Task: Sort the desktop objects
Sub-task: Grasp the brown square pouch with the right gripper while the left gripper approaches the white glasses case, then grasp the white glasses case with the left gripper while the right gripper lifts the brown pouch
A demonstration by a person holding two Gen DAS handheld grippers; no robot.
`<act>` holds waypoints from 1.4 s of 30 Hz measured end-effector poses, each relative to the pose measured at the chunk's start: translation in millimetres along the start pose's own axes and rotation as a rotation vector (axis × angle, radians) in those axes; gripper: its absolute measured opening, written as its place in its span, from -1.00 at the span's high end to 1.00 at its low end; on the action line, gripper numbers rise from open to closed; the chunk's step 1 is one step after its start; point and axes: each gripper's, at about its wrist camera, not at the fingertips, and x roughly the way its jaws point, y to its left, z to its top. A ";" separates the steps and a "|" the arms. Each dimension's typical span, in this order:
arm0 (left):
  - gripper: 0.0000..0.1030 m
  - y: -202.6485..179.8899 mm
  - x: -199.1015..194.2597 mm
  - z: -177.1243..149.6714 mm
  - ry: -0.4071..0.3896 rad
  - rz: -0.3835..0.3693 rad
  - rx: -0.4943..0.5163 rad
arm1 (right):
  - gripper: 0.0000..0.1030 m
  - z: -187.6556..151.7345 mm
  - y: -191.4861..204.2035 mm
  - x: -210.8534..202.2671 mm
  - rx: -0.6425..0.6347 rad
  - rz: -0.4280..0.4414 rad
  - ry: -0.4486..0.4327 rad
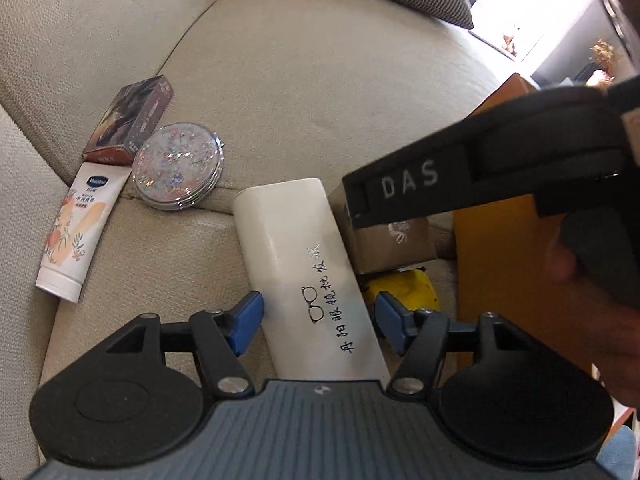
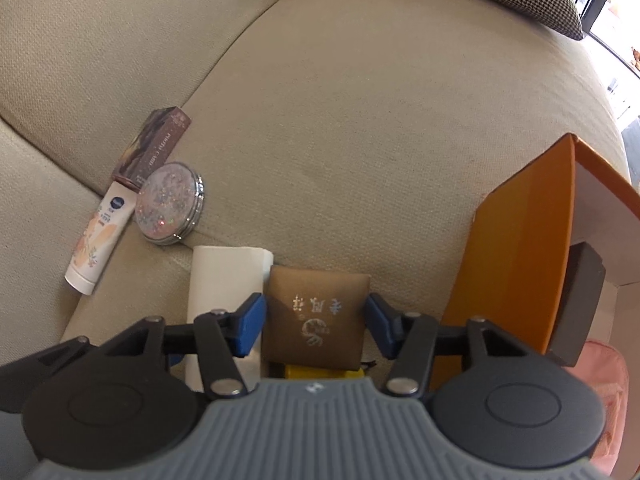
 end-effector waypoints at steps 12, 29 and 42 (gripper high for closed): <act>-0.48 10.4 -8.0 -7.0 0.001 0.095 0.038 | -0.21 -0.3 -2.7 6.4 0.000 -0.008 0.019; -0.37 12.1 11.8 -2.0 0.030 0.135 0.036 | -0.17 -21.6 -7.4 -32.7 0.025 -0.006 -0.113; -0.35 25.7 -9.5 -16.7 0.020 0.077 -0.010 | -0.17 -80.6 -50.7 -119.6 0.148 0.067 -0.267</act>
